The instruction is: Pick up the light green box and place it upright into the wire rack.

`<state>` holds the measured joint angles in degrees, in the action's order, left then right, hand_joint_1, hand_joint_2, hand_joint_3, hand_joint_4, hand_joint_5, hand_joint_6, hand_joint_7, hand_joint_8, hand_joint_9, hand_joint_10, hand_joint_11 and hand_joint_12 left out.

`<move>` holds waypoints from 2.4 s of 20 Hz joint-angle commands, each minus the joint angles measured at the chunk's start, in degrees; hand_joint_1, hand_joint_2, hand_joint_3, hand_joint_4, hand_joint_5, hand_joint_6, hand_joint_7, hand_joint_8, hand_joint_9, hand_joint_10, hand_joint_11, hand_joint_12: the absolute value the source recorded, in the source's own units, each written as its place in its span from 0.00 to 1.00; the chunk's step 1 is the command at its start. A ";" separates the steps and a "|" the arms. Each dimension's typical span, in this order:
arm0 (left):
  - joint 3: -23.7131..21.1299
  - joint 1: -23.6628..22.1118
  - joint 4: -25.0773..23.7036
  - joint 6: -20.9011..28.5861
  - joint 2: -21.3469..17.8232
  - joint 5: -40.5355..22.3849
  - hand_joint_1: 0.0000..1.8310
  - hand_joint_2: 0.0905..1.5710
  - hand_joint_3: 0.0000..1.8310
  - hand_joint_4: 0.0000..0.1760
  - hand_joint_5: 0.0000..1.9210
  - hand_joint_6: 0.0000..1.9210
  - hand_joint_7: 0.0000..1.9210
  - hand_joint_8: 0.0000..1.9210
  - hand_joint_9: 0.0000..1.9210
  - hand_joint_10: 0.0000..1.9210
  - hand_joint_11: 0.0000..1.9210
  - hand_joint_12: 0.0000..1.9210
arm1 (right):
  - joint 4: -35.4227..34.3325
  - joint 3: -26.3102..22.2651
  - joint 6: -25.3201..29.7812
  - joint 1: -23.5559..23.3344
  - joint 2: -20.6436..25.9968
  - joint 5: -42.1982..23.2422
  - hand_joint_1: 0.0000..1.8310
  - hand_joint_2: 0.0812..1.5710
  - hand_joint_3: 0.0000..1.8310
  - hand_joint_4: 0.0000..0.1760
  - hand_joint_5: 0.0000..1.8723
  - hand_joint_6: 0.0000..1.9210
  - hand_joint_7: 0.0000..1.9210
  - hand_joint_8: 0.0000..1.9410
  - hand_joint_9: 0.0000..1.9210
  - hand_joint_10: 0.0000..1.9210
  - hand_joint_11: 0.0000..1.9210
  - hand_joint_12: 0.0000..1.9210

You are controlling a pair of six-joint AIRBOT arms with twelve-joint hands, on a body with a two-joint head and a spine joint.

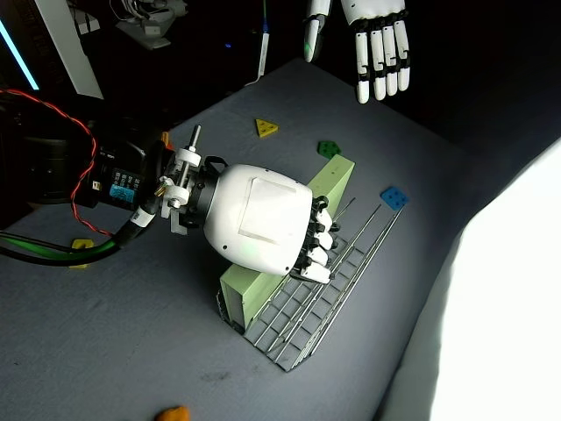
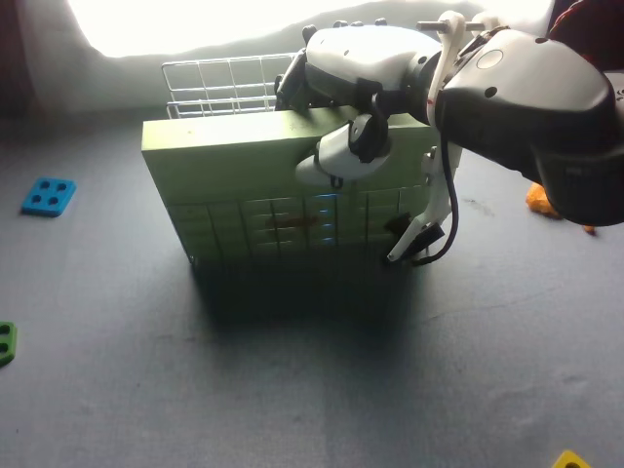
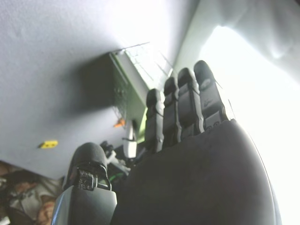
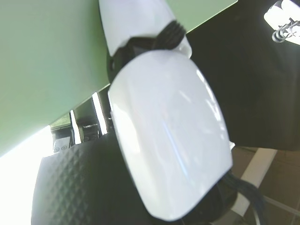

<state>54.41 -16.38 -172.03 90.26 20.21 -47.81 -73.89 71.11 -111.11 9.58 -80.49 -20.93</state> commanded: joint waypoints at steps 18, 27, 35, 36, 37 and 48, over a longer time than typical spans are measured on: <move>0.26 -0.45 -0.55 0.11 0.21 5.10 0.00 0.78 0.00 0.24 0.10 0.00 0.09 0.00 0.06 0.00 0.00 0.07 | 1.81 0.31 0.64 -0.31 0.60 -2.91 0.51 0.69 0.00 0.00 0.28 0.01 0.30 0.00 0.28 0.05 0.00 0.68; 0.33 -0.30 -0.55 0.11 0.21 5.10 0.00 0.79 0.00 0.23 0.11 0.00 0.10 0.00 0.07 0.00 0.00 0.09 | 1.84 -3.20 1.45 -3.72 4.34 -2.85 0.51 0.68 0.00 0.00 0.26 0.00 0.29 0.00 0.30 0.02 0.00 0.71; 0.73 0.04 -0.55 0.11 0.21 5.10 0.01 0.80 0.00 0.22 0.12 0.01 0.10 0.00 0.08 0.00 0.00 0.15 | 24.68 -14.27 13.17 -6.50 15.38 -7.93 0.50 0.67 0.00 0.00 0.25 0.00 0.28 0.00 0.29 0.01 0.00 0.71; 0.76 0.09 -0.55 0.11 0.21 5.12 0.01 0.81 0.00 0.19 0.11 0.00 0.09 0.00 0.07 0.00 0.00 0.13 | 24.78 -15.75 13.22 -7.15 17.24 -7.75 0.51 0.67 0.00 0.00 0.25 0.01 0.28 0.01 0.30 0.01 0.00 0.72; 0.76 0.08 -0.55 0.11 0.22 5.12 0.01 0.80 0.00 0.20 0.12 0.00 0.10 0.00 0.08 0.00 0.00 0.14 | 24.91 -16.78 13.41 -7.67 18.65 -7.49 0.48 0.68 0.00 0.00 0.25 0.01 0.28 0.01 0.30 0.01 0.01 0.72; -0.03 0.32 -0.55 0.09 0.10 5.14 0.03 0.80 0.00 0.00 0.42 0.98 0.43 1.00 0.39 1.00 0.30 1.00 | 25.10 -22.66 13.33 -8.88 33.09 0.11 0.04 0.75 0.00 0.00 0.50 0.93 0.54 0.94 0.52 1.00 0.45 1.00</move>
<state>54.35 -15.53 -172.03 90.30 20.25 -47.57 -50.13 48.42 -97.76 1.43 -47.42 -17.10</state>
